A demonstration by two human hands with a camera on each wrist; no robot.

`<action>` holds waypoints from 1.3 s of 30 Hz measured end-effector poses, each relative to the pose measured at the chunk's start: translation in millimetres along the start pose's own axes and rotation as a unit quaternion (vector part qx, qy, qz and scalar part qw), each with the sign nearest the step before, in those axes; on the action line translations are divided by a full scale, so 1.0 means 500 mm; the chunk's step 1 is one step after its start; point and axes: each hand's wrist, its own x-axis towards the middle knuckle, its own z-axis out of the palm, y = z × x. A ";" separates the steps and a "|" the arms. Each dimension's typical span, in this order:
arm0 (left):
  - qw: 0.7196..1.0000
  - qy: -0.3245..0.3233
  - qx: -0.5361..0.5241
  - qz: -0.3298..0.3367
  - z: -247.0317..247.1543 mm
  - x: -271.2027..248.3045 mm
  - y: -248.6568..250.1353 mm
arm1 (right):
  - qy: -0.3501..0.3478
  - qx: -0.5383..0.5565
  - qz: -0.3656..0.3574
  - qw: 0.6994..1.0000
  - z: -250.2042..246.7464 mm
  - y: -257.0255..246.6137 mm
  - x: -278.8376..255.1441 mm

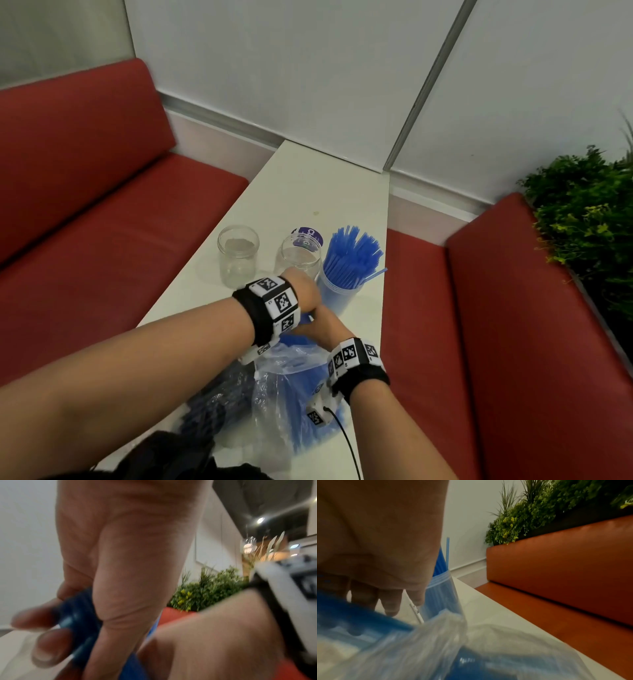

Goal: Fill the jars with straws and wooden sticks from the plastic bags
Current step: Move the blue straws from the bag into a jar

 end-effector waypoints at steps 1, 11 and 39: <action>1.000 0.024 0.002 0.008 -0.021 -0.013 -0.006 | 0.026 0.014 -0.009 1.000 0.008 -0.003 -0.001; 0.924 0.312 -0.217 -0.035 -0.132 -0.053 -0.086 | 0.181 0.307 -0.079 0.931 -0.038 -0.085 -0.006; 0.021 -0.008 -0.999 0.039 0.086 0.016 -0.008 | 0.145 0.305 -0.256 0.906 -0.229 -0.205 -0.097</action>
